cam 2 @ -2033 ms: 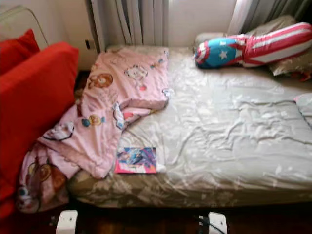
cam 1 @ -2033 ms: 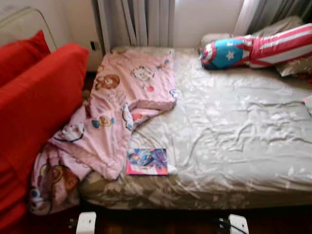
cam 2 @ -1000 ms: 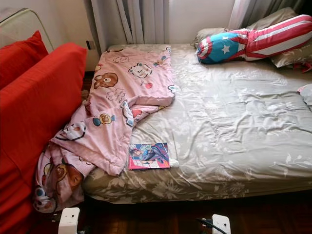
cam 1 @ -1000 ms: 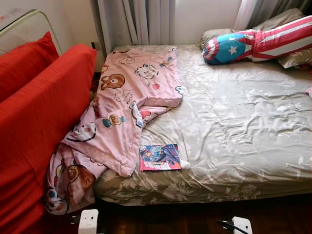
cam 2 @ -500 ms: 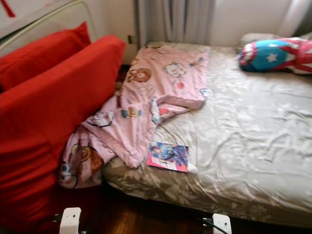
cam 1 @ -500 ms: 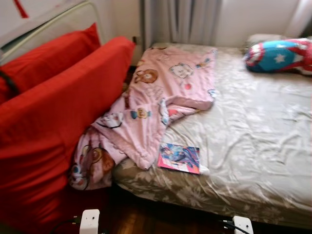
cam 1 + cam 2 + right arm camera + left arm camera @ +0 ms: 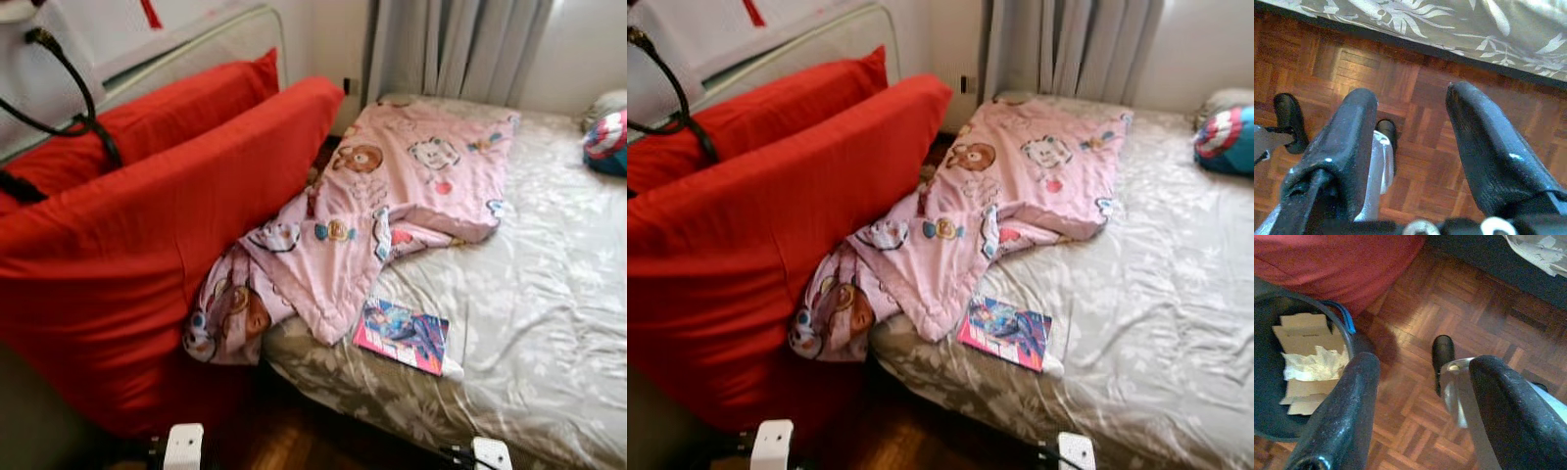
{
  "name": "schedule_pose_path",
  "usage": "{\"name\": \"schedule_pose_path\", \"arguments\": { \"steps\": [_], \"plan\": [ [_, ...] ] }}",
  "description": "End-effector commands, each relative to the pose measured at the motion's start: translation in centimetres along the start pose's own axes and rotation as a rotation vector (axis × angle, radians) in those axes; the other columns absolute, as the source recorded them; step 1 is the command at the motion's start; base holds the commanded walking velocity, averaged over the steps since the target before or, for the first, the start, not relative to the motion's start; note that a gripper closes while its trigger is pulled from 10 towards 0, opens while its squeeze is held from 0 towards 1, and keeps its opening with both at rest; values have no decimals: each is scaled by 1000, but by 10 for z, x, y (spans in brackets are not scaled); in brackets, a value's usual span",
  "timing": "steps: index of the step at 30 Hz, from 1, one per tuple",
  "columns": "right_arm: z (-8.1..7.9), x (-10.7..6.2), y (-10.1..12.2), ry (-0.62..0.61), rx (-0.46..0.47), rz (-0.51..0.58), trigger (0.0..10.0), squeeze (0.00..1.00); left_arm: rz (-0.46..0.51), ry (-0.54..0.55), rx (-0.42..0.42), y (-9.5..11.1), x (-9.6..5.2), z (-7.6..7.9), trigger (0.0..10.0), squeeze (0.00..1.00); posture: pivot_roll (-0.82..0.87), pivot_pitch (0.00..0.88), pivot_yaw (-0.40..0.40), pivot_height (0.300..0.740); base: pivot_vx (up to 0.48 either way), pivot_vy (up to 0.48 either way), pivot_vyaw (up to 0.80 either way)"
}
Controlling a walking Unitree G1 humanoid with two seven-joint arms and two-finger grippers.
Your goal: Clean up the room
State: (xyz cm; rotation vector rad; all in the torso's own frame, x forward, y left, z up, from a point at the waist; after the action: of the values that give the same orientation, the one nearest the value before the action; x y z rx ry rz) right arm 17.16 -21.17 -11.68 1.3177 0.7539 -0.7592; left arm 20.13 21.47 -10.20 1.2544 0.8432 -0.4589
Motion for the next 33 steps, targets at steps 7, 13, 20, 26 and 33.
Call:
{"name": "schedule_pose_path", "arguments": {
  "steps": [7,13,20,26,33],
  "plan": [
    [-3,0,-2,5,4,-10,10000,0,-9,11,13,-1,0,-6,10000,0,-6,81,-19,740,0,0,0],
    [-2,0,-1,3,1,-9,10000,0,-9,7,8,0,0,-4,10000,0,-9,79,-25,740,0,0,0],
    [0,1,1,0,-1,-5,10000,0,-8,3,4,1,0,-1,10000,0,-7,77,-30,740,0,0,0],
    [-1,1,3,3,-2,-1,10000,0,-4,4,3,2,1,-1,10000,0,-3,73,-28,740,208,0,0],
    [-2,1,3,4,0,-1,10000,0,-4,1,4,3,1,-2,10000,0,-5,72,-24,740,254,0,0]
  ]
}}
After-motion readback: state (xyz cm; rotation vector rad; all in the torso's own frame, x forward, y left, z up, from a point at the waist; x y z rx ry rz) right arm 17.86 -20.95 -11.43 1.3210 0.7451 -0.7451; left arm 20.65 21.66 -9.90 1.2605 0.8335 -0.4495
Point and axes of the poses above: a point about 5 cm out from each wrist's last joint towards the gripper, its own x axis pointing out of the wrist towards the gripper, its own y axis along the axis of the wrist's last joint, z = x × y, the point moved 3 cm from there along x, pointing out of the wrist towards the gripper, and after that the axes turned 15 degrees about -x, right-handed, at the moved point
